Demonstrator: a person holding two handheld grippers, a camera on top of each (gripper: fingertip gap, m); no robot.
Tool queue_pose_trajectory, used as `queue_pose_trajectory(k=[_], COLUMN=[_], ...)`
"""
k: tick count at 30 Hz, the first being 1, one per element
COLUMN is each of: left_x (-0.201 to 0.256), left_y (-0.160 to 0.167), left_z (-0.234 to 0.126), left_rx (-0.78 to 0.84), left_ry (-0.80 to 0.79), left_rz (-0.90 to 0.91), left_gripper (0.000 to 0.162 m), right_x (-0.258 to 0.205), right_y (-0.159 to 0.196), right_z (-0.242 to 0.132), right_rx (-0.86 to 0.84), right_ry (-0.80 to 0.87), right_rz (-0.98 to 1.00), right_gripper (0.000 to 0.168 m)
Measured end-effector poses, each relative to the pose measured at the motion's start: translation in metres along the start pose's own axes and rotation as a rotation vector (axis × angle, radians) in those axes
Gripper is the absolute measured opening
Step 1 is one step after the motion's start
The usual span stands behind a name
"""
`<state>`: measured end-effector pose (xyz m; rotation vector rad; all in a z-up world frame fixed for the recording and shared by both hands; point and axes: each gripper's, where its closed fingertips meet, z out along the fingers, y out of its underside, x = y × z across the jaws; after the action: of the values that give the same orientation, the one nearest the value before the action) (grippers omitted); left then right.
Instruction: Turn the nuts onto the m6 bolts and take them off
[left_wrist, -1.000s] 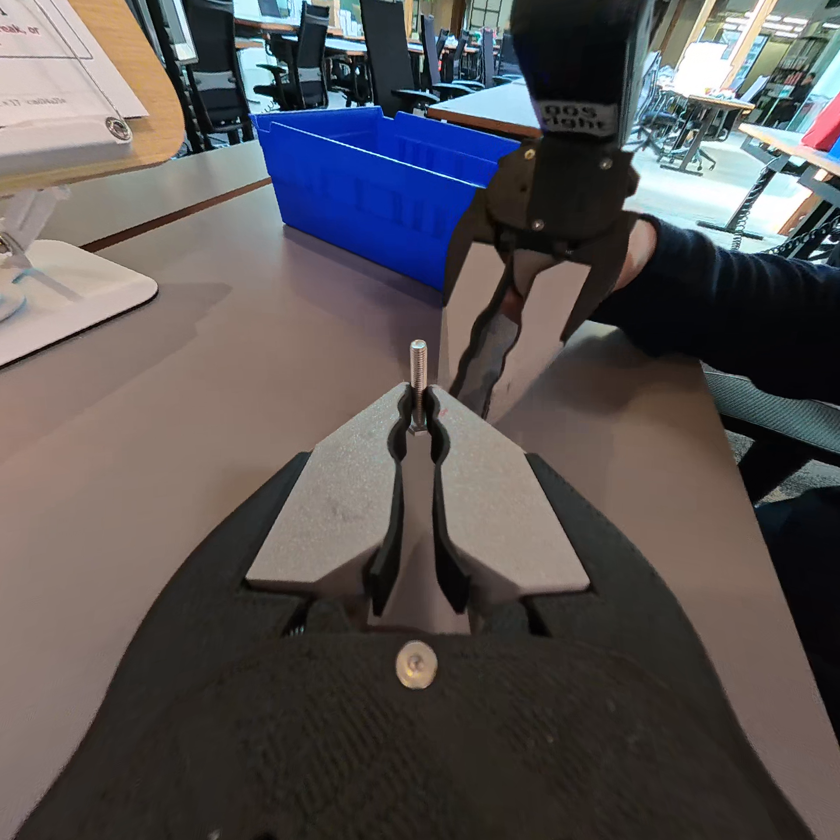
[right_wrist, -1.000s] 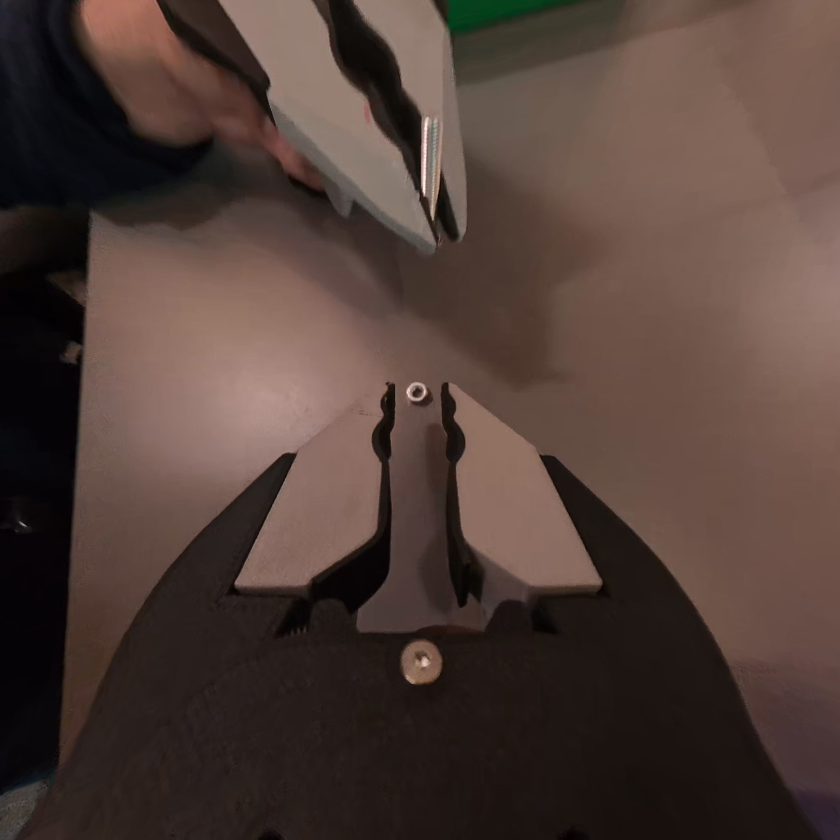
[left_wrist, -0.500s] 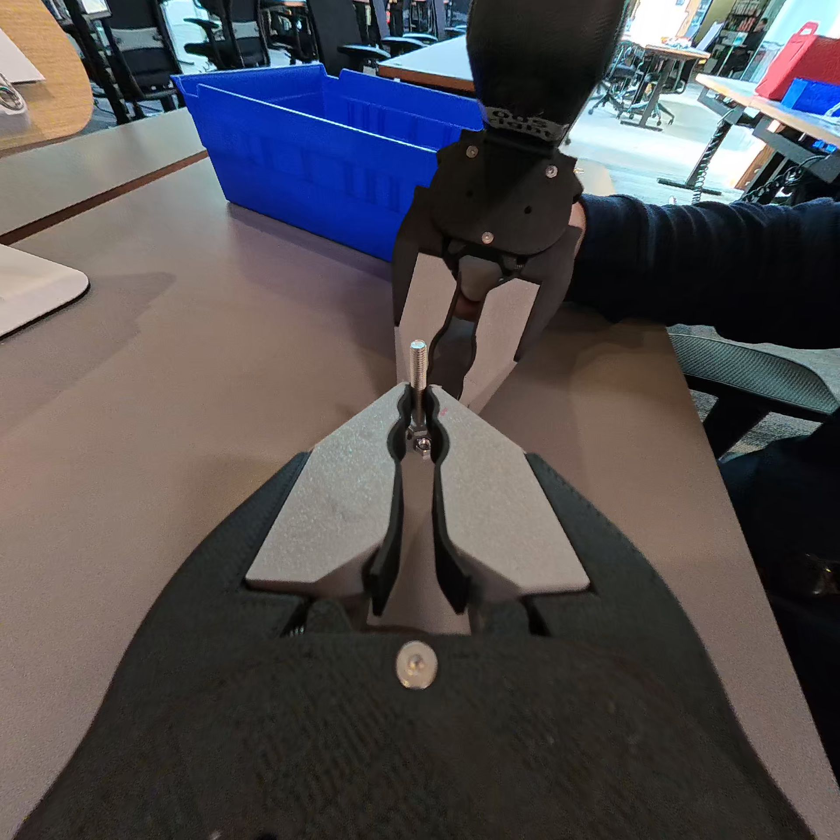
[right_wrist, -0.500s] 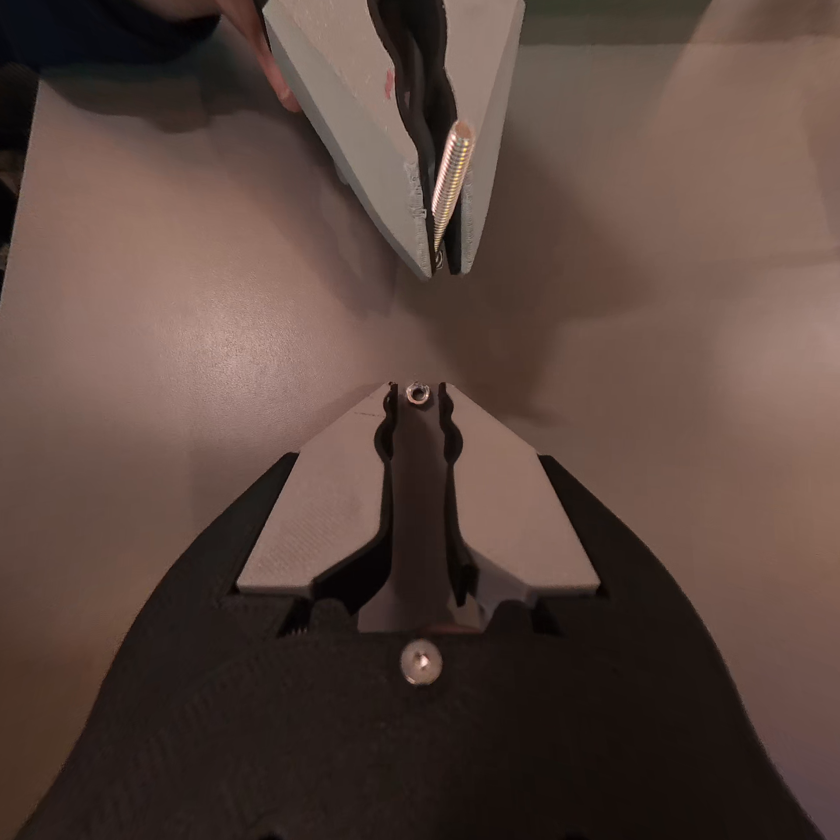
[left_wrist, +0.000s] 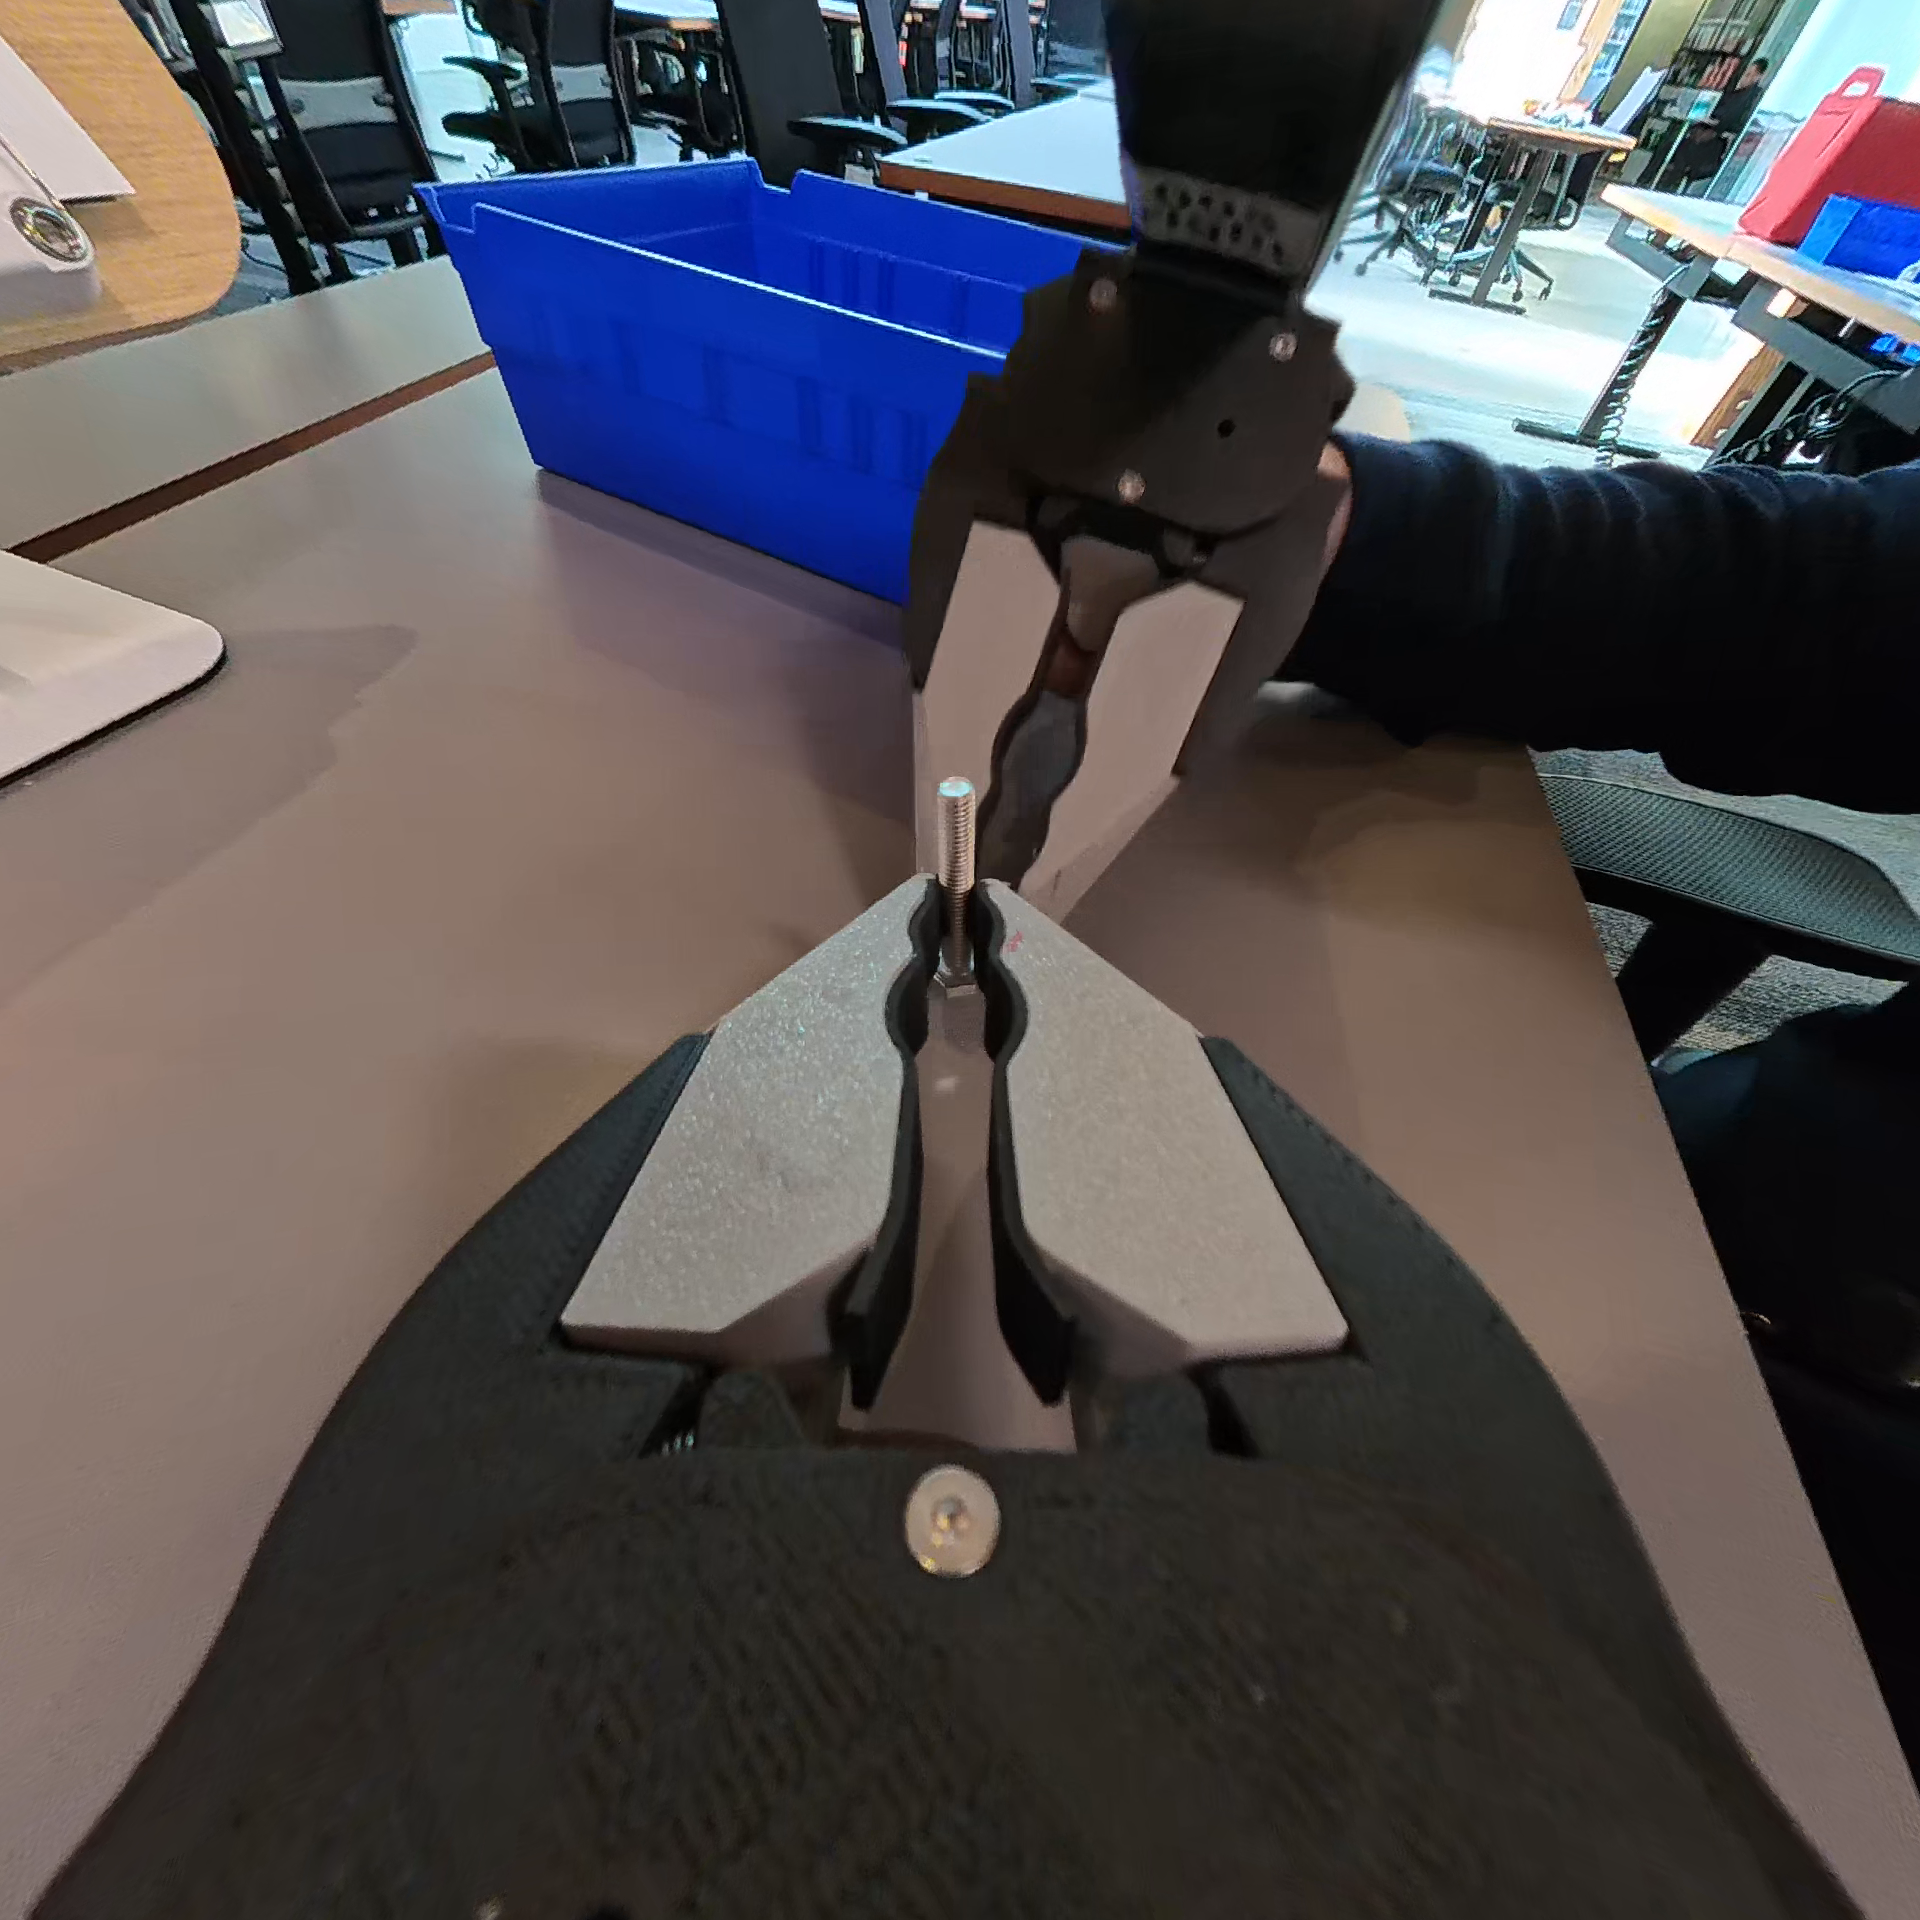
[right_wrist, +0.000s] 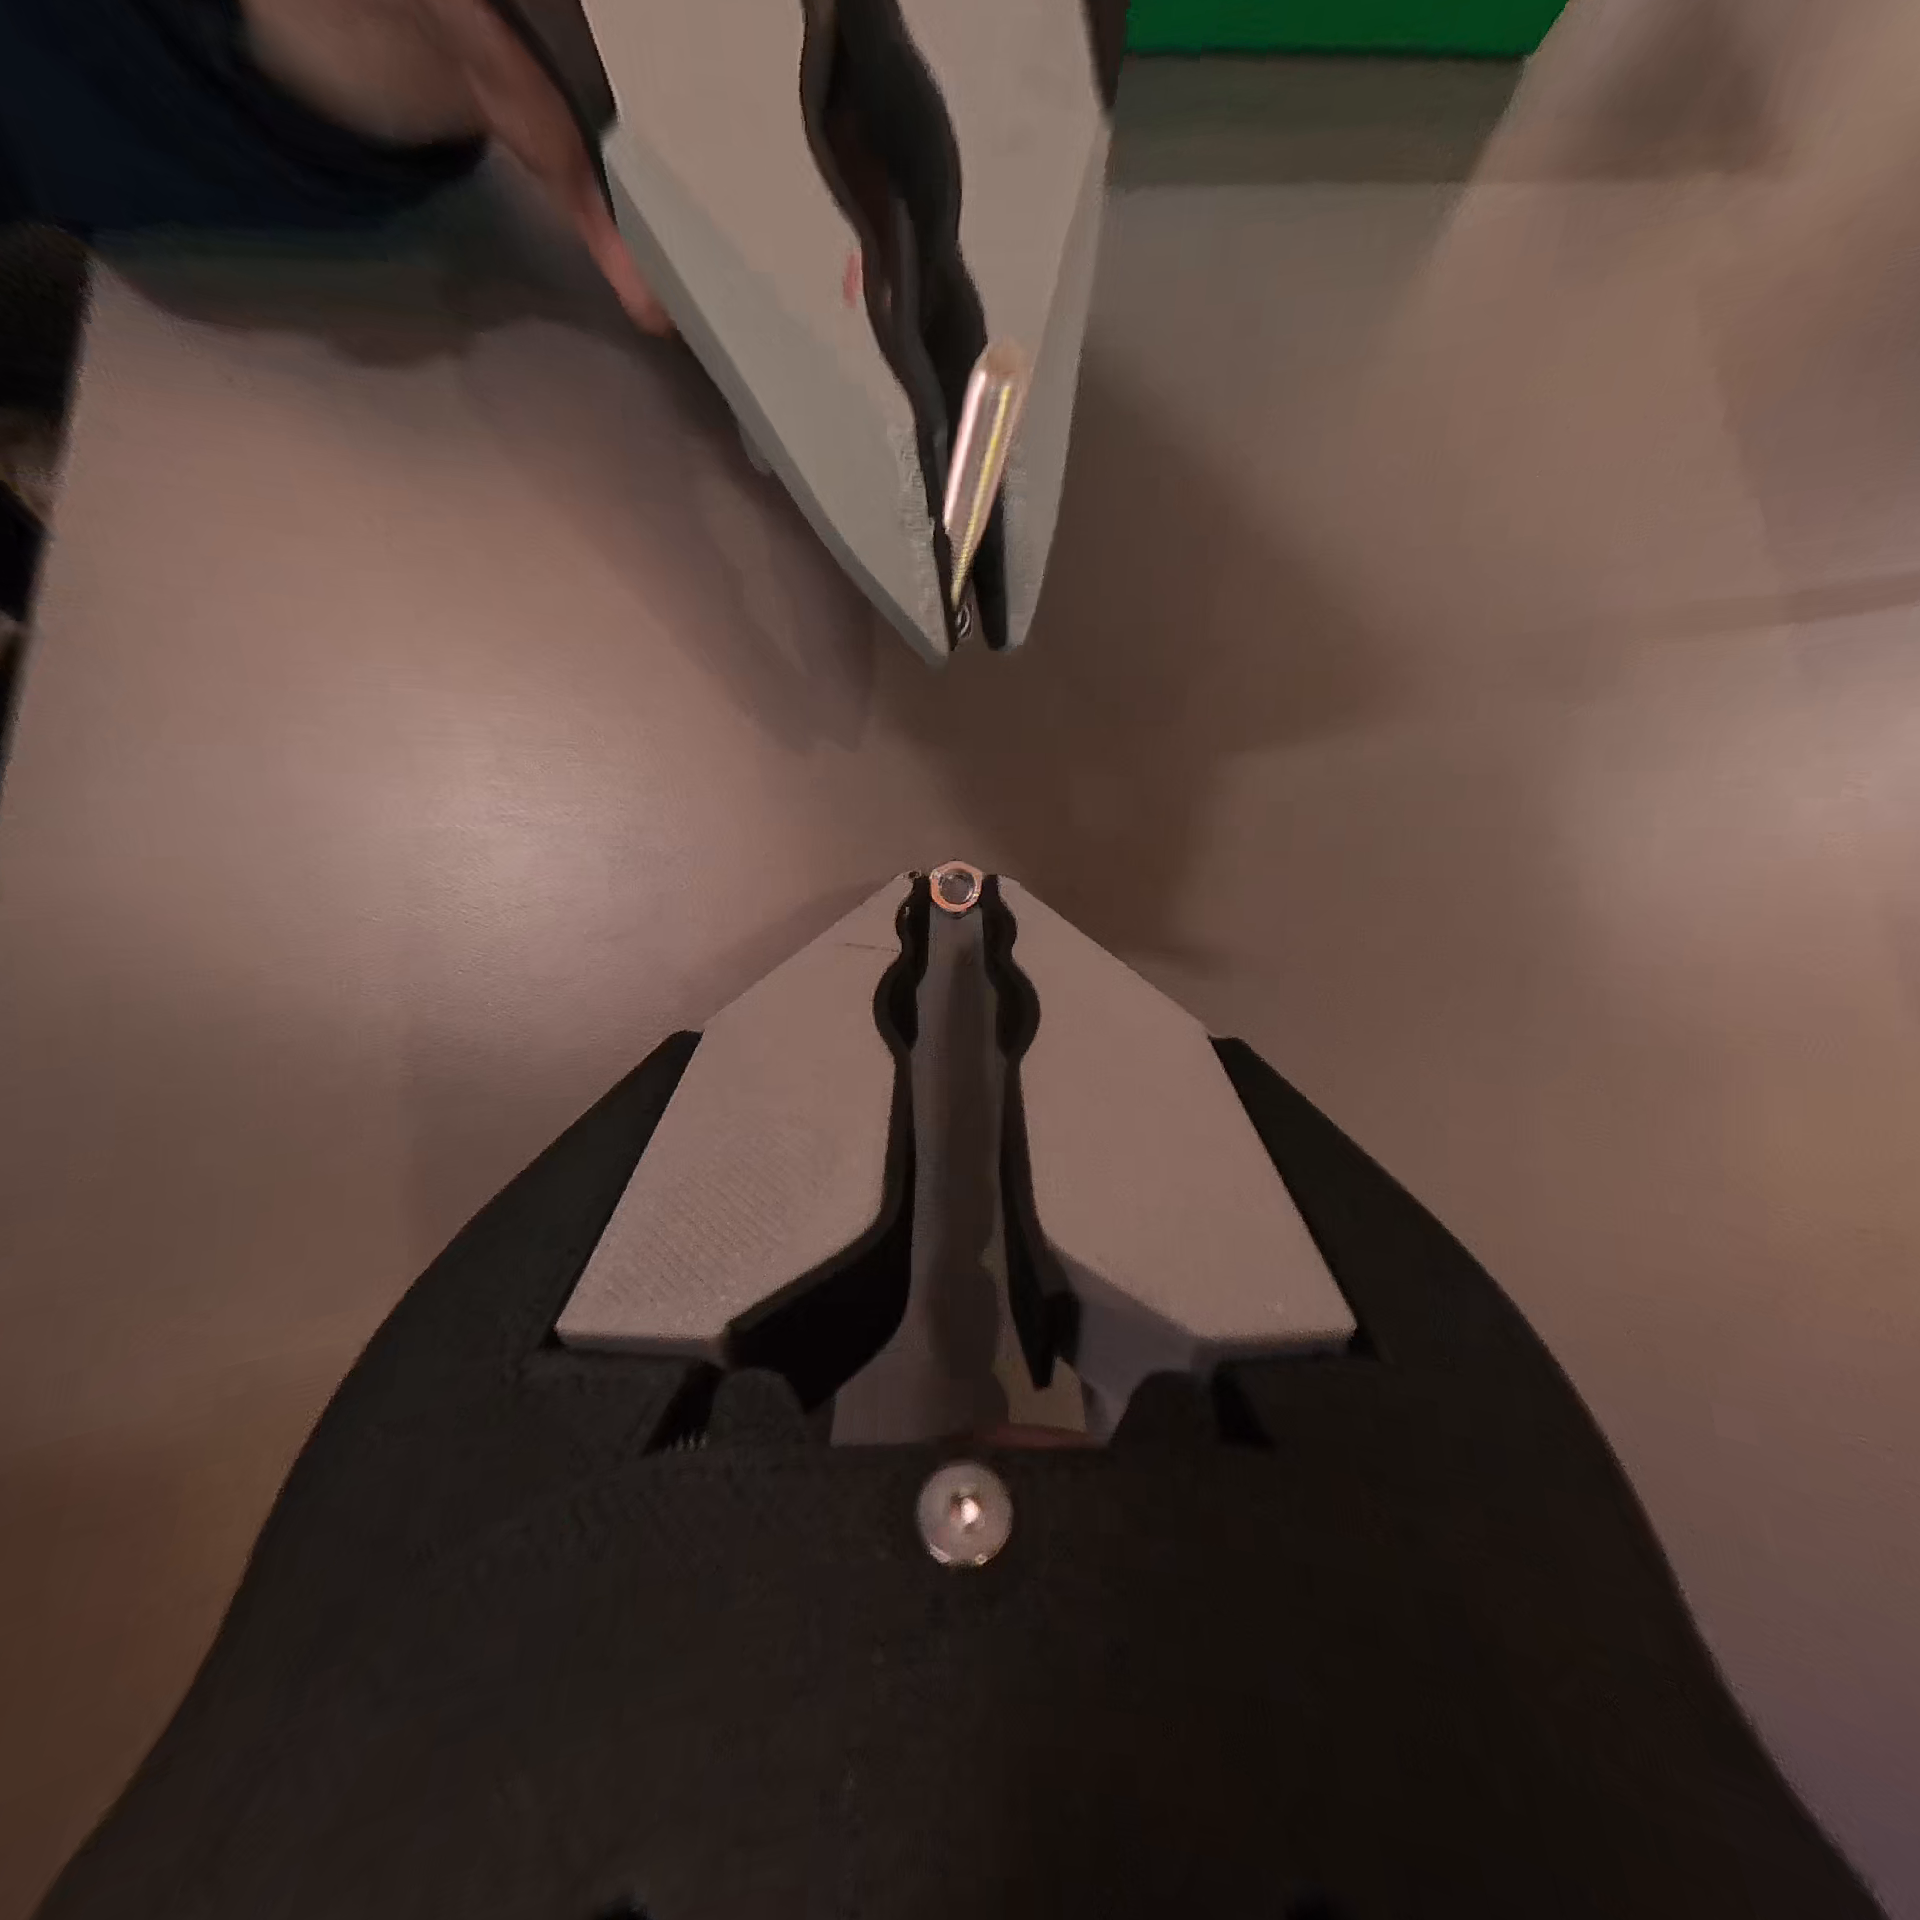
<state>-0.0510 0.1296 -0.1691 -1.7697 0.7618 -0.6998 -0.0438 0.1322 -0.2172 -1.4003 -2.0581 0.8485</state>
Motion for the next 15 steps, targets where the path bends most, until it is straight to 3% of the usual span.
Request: queue_pose_trajectory(k=[7, 15], left_x=[-0.001, 0.002], left_y=[-0.002, -0.004], left_z=[0.002, 0.004], left_rx=[0.009, 0.017], left_ry=[-0.035, -0.044], left_rz=[0.036, 0.059], left_gripper=[0.003, 0.003], right_x=[0.01, 0.0], right_y=[-0.051, -0.08], right_z=[-0.05, -0.05], right_rx=[0.134, 0.08], right_ry=[0.027, 0.002], right_rz=[0.067, 0.005], right_gripper=[0.007, 0.007])
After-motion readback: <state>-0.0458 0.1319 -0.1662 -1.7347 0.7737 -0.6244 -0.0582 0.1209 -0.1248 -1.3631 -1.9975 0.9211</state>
